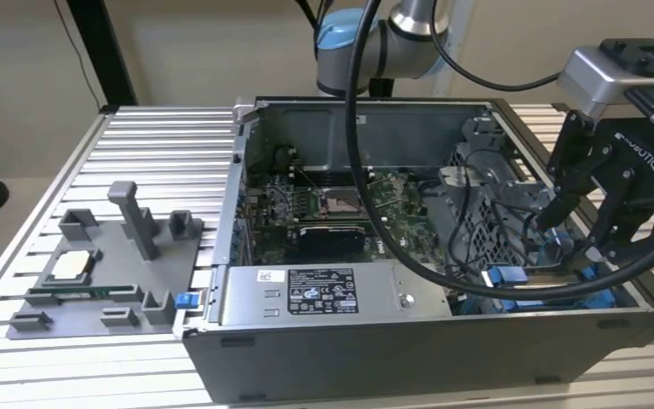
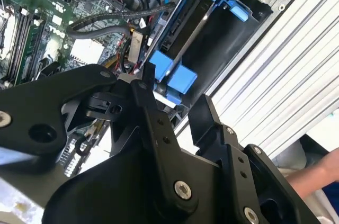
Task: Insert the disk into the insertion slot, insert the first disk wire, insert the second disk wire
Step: 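Insert the disk into the insertion slot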
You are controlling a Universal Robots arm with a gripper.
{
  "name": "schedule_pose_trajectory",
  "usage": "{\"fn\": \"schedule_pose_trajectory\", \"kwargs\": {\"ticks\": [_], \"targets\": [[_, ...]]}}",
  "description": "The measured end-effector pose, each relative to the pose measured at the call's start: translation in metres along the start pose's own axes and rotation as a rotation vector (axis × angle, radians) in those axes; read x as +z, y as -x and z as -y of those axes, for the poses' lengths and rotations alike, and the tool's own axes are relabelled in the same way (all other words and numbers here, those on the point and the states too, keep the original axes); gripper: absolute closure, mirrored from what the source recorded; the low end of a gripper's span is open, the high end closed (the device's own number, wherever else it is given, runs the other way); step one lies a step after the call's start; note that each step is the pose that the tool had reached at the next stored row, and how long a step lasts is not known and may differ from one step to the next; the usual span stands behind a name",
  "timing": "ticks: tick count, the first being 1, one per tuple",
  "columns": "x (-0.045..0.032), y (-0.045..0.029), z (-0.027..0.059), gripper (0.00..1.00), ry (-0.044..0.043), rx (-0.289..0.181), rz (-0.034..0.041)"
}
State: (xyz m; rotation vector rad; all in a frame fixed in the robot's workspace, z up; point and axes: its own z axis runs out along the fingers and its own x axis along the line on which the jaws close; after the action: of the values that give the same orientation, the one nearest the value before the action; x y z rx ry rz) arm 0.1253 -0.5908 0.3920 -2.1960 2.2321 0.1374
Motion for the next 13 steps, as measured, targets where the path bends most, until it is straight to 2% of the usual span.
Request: {"fn": "schedule_pose_trajectory", "kwargs": {"ticks": [5, 8, 10, 11, 13], "targets": [[-0.0010, 0.0029, -0.0001, 0.00, -0.0006, -0.001, -0.0022], [-0.0026, 0.0073, -0.0006, 0.00, -0.0064, -0.003, -0.0045], [-0.0024, 0.0124, -0.0009, 0.00, -0.0165, -0.005, -0.0095], [-0.0022, 0.0148, -0.0010, 0.00, -0.0250, -0.006, -0.0130], [-0.0019, 0.0190, -0.0012, 0.00, -0.0495, -0.009, -0.0224]]}}
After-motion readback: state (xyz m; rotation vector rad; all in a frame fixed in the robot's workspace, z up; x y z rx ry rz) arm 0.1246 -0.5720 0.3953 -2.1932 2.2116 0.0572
